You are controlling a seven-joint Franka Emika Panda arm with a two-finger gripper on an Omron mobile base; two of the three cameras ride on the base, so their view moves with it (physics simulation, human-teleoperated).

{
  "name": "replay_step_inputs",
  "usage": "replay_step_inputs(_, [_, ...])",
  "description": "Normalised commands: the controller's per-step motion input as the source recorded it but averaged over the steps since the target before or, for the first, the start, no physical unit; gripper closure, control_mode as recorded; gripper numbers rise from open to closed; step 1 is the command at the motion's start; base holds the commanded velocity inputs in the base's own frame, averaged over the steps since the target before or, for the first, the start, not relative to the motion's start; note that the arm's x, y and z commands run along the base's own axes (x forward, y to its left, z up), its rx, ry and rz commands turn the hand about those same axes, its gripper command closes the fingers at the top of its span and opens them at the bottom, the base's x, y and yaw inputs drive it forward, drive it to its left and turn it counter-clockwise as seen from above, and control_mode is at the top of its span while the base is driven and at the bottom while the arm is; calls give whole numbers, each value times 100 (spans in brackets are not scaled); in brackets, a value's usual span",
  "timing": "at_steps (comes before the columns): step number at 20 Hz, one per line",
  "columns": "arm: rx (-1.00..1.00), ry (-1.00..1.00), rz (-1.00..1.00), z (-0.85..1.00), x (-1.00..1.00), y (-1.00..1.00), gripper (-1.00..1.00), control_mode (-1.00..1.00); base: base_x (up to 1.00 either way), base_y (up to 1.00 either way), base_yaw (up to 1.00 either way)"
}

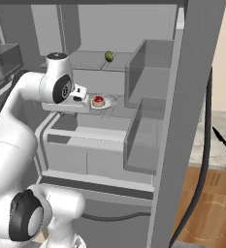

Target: Retrieve the steak from the fridge and place it on the cutting board.

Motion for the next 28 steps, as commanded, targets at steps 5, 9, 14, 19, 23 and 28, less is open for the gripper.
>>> replay_step_inputs(5, [0, -15, -1, 0, 10, 0, -100, -100, 0, 0, 0])
replay_step_inputs(9, [1, -28, -4, 0, 39, 0, -100, -100, 0, 0, 0])
replay_step_inputs(14, [0, -10, -4, 0, 58, 0, -100, -100, 0, 0, 0])
replay_step_inputs(19, [0, 0, -2, 0, 64, 0, -100, -100, 0, 0, 0])
replay_step_inputs(23, [0, 0, -3, 0, 68, 3, -100, -100, 0, 0, 0])
replay_step_inputs(28, [0, 0, -2, -6, 63, 4, -100, -100, 0, 0, 0])
